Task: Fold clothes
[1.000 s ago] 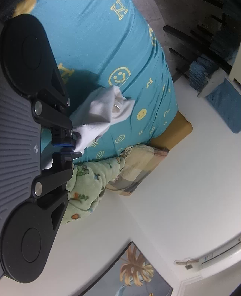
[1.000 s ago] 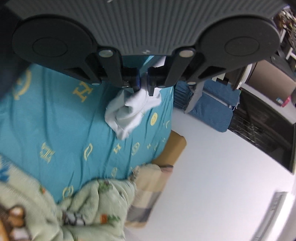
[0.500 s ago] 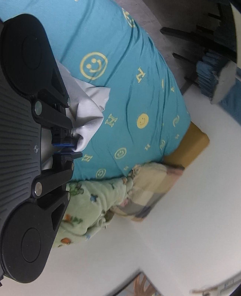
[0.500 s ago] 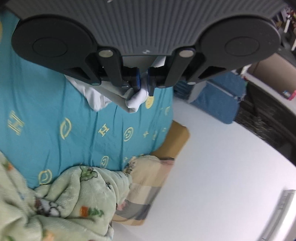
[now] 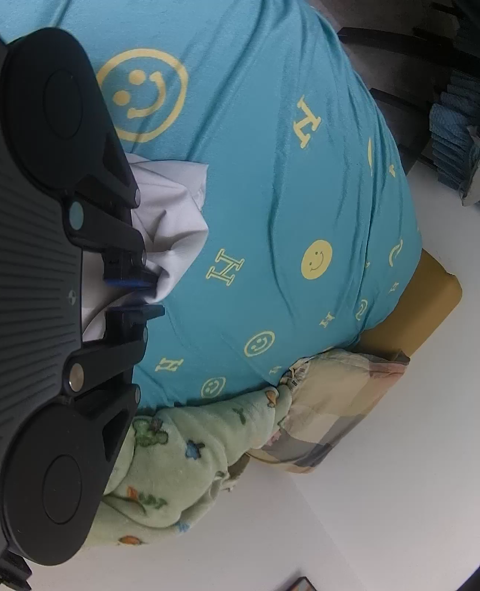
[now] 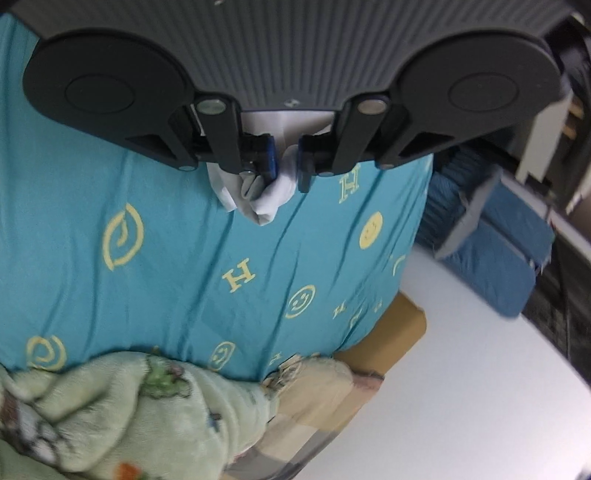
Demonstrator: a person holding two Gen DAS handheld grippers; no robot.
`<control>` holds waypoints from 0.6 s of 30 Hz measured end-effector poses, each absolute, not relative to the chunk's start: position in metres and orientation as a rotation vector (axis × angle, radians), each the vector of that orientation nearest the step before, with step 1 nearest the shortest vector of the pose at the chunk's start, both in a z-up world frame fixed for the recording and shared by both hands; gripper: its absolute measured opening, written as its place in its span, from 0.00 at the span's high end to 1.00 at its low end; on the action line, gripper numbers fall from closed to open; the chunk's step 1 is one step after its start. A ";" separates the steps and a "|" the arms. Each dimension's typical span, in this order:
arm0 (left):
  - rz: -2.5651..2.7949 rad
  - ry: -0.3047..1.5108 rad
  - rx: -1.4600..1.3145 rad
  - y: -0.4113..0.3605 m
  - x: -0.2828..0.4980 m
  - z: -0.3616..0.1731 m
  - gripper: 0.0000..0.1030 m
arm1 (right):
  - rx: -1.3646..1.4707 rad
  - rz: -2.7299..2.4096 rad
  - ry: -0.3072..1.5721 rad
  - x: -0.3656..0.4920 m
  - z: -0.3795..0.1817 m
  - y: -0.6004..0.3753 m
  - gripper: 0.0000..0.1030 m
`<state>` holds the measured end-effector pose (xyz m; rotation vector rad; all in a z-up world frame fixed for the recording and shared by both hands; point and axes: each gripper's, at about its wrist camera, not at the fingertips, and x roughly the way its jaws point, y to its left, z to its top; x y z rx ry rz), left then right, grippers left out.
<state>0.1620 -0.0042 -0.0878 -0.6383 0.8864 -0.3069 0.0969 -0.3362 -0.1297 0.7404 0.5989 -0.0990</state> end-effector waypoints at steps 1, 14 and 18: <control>-0.322 0.883 -0.633 -0.005 0.162 -0.088 0.60 | 0.735 -0.079 0.595 0.097 -0.129 -0.336 0.65; -0.236 0.787 -0.265 -0.029 0.148 -0.102 0.29 | 0.625 -0.087 0.667 0.112 -0.146 -0.346 0.35; -0.209 0.835 -0.312 -0.021 0.157 -0.118 0.61 | 0.606 -0.090 0.745 0.125 -0.169 -0.339 0.68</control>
